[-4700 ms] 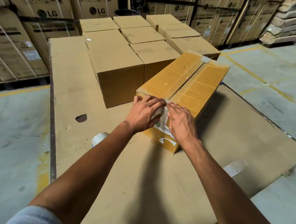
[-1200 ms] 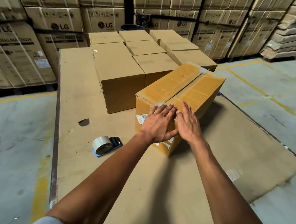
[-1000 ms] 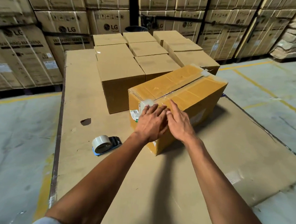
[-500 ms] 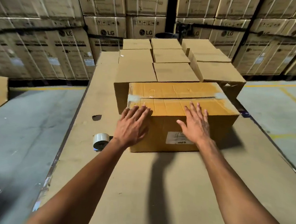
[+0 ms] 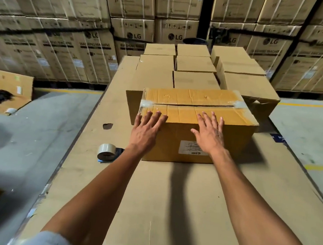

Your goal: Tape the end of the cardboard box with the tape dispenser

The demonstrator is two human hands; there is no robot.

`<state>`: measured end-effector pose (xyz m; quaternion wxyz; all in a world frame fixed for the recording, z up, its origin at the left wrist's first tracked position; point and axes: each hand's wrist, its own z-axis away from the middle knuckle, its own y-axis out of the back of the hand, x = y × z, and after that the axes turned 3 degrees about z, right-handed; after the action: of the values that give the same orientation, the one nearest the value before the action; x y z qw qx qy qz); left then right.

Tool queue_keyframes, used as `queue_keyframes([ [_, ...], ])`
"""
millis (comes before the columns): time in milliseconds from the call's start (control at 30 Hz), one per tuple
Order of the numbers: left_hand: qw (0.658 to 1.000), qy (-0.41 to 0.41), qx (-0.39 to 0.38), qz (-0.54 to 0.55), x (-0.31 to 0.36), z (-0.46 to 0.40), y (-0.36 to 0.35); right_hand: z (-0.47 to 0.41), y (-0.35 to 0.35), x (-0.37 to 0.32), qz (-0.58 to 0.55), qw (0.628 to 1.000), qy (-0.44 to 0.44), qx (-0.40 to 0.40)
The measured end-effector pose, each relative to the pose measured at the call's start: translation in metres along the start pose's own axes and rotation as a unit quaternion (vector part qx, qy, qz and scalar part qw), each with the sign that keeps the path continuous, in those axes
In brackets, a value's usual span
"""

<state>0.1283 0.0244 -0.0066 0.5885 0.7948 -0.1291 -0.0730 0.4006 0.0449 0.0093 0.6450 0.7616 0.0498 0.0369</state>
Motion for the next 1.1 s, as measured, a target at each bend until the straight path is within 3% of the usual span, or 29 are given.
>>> queue_keyframes([
  [200,0.998,-0.014,-0.051,0.024,-0.006,0.006,0.013,0.006,0.000,-0.016,-0.010,1.000,-0.016,0.021],
  [400,0.998,-0.039,0.006,0.045,-0.042,0.047,0.011,0.029,-0.015,-0.071,-0.084,0.988,0.027,0.130],
  [567,0.996,0.041,0.010,0.077,-0.106,0.087,-0.002,0.046,-0.033,-0.164,-0.101,0.972,0.105,0.186],
  [667,0.991,0.100,-0.030,0.082,-0.151,0.110,-0.010,0.047,-0.048,-0.215,-0.132,0.970,0.136,0.150],
  [767,0.983,0.135,-0.073,0.096,-0.194,0.132,-0.024,0.042,-0.071,-0.258,-0.199,0.970,0.129,0.050],
  [933,0.971,0.162,-0.110,0.135,-0.245,0.150,-0.058,0.021,-0.120,-0.307,-0.233,0.969,0.027,-0.074],
  [1100,0.967,0.138,-0.112,0.185,-0.266,0.147,-0.091,-0.004,-0.161,-0.327,-0.290,0.937,-0.130,-0.148],
])
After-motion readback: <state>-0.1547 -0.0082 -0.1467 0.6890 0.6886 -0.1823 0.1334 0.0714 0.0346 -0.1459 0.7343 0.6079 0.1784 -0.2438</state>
